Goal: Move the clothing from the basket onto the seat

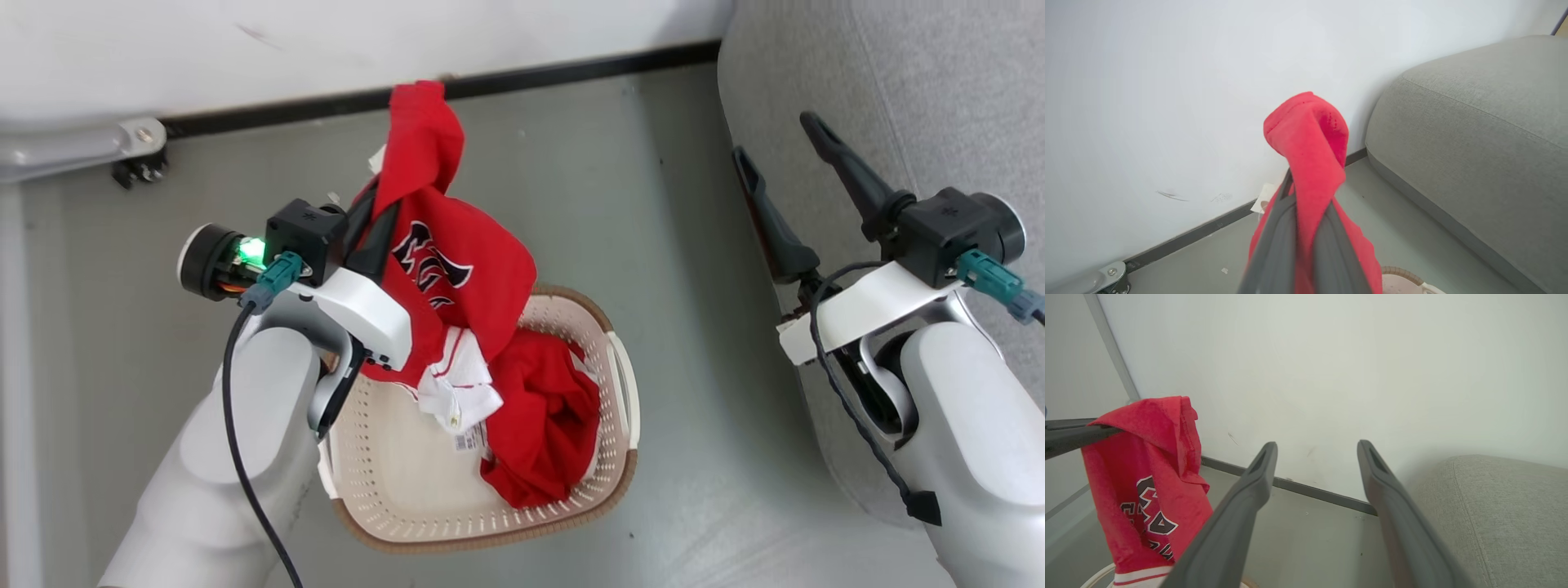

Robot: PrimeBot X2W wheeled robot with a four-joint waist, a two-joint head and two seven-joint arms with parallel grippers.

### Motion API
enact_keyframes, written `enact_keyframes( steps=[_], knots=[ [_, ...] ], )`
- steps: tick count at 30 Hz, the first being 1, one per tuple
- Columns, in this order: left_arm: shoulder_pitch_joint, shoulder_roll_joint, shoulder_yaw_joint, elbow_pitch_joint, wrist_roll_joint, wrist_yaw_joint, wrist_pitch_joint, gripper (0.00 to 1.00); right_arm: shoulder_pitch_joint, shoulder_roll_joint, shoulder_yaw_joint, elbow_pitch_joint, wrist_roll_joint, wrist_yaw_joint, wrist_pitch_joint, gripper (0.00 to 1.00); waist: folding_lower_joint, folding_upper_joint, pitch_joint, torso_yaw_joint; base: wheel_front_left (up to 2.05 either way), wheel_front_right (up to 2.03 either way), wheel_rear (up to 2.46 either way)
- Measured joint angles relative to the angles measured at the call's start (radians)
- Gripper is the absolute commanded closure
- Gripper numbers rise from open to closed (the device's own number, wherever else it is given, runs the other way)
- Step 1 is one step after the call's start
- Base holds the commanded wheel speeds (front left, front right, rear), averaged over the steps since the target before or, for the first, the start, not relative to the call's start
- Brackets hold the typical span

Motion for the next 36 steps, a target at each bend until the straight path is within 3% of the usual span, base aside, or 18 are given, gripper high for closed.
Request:
enact_keyframes(
  steps=[12, 26, 36],
  knots=[
    [-0.001, -0.025, -0.062, -0.008, -0.039, -0.039, 0.065, 1.0, 0.021, -0.057, 0.09, 0.09, 0.063, 0.0, -0.001, 0.0, 0.0, 0.0, -0.135, 0.038, 0.0, 0.0, 0.0],
    [0.001, -0.034, -0.165, -0.006, -0.133, -0.065, 0.139, 1.0, 0.087, -0.057, 0.219, 0.162, 0.134, 0.0, -0.001, 0.0, -0.0001, 0.0, -0.275, 0.032, 0.0, 0.0, 0.0],
    [0.038, -0.033, -0.28, -0.066, -0.307, -0.068, 0.158, 1.0, 0.088, -0.04, 0.315, 0.199, 0.176, 0.0, -0.001, 0.0, 0.0, 0.0, -0.345, -0.013, 0.0, 0.0, 0.0]
  ],
)
